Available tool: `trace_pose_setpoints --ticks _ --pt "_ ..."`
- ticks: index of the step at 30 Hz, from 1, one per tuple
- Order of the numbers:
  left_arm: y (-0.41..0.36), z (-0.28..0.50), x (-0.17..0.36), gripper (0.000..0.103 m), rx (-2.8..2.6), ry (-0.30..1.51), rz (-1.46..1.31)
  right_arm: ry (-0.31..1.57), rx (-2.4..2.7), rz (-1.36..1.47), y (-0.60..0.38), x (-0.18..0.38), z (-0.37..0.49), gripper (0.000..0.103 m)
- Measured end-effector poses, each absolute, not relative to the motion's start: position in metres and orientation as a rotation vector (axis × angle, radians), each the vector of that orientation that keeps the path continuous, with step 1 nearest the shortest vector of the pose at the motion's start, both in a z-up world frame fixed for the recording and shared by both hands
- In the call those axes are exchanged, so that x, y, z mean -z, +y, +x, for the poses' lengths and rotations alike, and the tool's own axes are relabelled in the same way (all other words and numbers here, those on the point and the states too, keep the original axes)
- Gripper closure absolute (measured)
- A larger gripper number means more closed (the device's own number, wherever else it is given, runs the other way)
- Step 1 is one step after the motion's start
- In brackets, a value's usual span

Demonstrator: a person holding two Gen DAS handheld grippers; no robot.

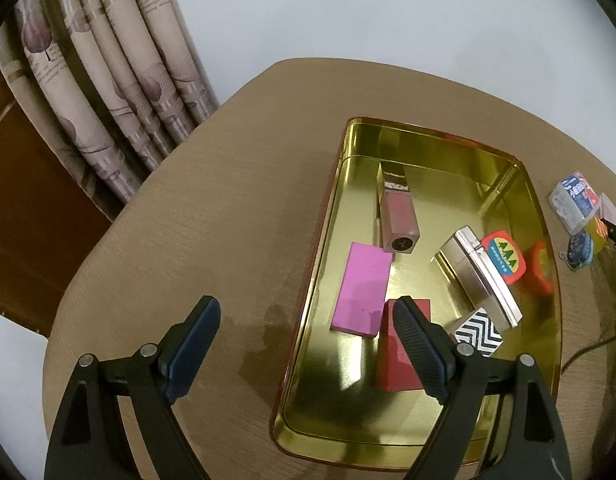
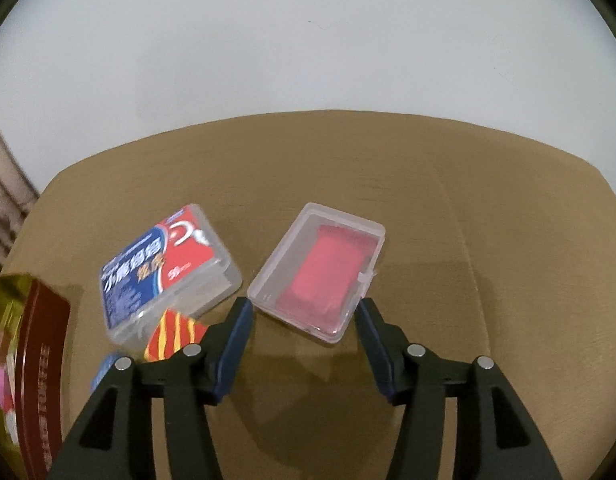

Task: Organize rigid objects
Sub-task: 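Grasp the clear box with red card with the right tool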

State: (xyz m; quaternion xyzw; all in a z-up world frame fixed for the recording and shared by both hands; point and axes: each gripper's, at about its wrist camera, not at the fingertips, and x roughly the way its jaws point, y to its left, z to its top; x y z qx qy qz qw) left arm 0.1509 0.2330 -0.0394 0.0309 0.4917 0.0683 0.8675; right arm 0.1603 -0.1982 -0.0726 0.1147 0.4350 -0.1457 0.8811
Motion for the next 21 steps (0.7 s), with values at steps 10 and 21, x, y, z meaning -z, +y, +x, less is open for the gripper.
trace_pose_setpoints --ticks 10,21 --pt "0.238 0.152 0.038 0.017 -0.138 1.034 0.039 0.915 0.385 0.22 -0.216 0.081 0.142 0.045" --pt "0.239 0.151 0.036 0.017 -0.129 1.029 0.033 0.872 0.384 0.302 -0.202 0.059 0.141 0.042"
